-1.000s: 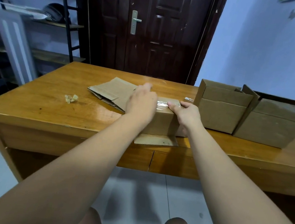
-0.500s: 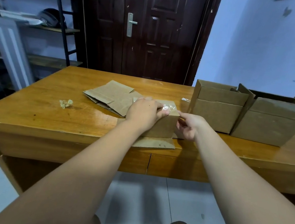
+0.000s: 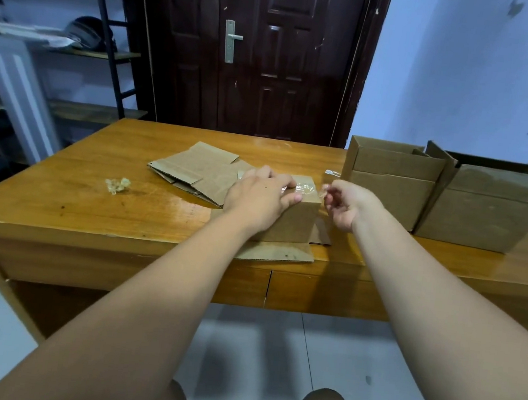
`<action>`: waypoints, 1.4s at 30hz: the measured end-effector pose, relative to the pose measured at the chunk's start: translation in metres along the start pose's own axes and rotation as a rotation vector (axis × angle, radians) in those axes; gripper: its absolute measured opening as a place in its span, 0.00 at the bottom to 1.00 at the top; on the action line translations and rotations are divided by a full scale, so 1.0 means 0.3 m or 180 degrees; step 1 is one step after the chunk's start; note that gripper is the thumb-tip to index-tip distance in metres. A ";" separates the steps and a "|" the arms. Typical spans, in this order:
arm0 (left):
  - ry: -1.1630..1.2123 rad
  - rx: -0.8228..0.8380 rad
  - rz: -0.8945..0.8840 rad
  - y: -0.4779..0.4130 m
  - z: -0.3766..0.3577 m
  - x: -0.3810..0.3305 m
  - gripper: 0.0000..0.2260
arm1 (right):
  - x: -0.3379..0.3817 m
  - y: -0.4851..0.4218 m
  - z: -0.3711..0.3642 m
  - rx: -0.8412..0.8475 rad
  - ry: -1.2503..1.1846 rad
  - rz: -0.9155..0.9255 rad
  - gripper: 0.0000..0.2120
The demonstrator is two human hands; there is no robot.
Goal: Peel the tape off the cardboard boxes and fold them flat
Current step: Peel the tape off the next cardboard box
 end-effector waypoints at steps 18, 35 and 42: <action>-0.0009 -0.0033 0.0003 -0.014 0.002 -0.001 0.19 | 0.164 0.113 -0.095 0.0025 0.1466 0.1951 0.18; 0.0337 -0.0339 0.0677 -0.022 0.052 -0.006 0.12 | 0.120 0.189 -0.268 0.1110 0.1089 0.1836 0.12; 0.0756 -0.0425 0.1074 -0.045 0.050 0.046 0.12 | 0.133 0.181 -0.160 -0.0253 0.2747 0.2874 0.15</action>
Point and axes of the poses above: each hand's wrist, its own y-axis away from the middle knuckle, its own z-axis out of the back of the hand, x = y × z, the point moved 7 cm from there along -y, towards the middle knuckle, and after that the axes turned 3 degrees about z, right-handed, at the moved point
